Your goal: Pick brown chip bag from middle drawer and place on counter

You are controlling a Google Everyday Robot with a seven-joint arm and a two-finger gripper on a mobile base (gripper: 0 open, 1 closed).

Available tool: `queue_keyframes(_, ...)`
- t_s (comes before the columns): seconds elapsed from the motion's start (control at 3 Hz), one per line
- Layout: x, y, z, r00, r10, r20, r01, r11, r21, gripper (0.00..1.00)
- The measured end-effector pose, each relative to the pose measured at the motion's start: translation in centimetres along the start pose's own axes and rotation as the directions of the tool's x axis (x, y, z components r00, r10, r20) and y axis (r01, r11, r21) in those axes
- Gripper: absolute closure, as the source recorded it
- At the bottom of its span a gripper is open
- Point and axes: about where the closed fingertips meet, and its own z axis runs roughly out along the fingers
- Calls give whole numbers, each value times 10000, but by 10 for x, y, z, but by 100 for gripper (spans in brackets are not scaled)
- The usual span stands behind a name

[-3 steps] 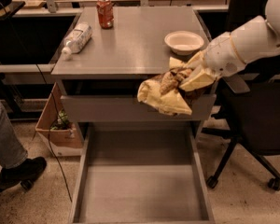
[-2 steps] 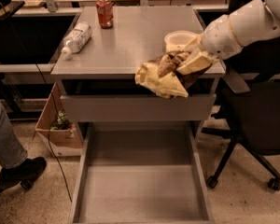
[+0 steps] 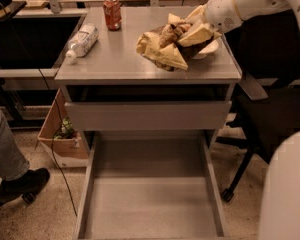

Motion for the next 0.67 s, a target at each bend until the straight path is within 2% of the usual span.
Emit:
queue_keyframes(0.33, -13, -26, 24, 9992, -206, 350, 197, 9995, 265, 100)
queue_keyframes(0.67, -17, -49, 59, 9987, -346, 384, 318, 9970, 712, 100)
